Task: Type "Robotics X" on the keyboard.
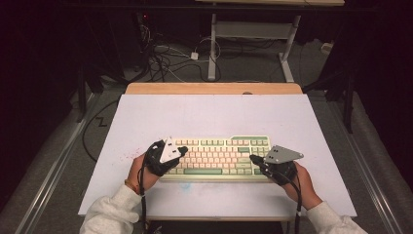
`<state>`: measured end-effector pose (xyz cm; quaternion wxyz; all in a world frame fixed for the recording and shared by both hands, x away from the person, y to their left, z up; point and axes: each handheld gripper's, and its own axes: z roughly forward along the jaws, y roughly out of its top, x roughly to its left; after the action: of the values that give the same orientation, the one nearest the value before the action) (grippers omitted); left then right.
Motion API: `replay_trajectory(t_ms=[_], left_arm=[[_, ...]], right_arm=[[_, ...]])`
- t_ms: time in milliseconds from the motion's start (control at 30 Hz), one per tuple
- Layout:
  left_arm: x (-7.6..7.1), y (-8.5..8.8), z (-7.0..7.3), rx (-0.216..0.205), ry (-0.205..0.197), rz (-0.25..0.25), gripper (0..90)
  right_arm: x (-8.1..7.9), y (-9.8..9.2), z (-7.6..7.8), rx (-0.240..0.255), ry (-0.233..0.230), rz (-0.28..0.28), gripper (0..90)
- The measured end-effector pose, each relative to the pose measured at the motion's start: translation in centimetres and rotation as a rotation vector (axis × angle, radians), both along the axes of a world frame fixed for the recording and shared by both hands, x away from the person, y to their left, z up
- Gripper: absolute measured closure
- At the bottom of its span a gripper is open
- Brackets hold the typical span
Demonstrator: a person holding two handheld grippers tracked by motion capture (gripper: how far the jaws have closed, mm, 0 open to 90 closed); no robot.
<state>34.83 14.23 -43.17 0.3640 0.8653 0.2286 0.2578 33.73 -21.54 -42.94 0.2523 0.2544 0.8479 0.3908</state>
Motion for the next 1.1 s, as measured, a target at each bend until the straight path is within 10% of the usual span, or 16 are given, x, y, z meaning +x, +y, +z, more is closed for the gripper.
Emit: replay_trajectory(t_ms=[1100], left_arm=[[-2.7,4.1,-1.2,-0.016,0.005,0.035,85.3]], right_arm=[[1.5,2.5,-0.1,-0.024,0.023,0.035,90.0]])
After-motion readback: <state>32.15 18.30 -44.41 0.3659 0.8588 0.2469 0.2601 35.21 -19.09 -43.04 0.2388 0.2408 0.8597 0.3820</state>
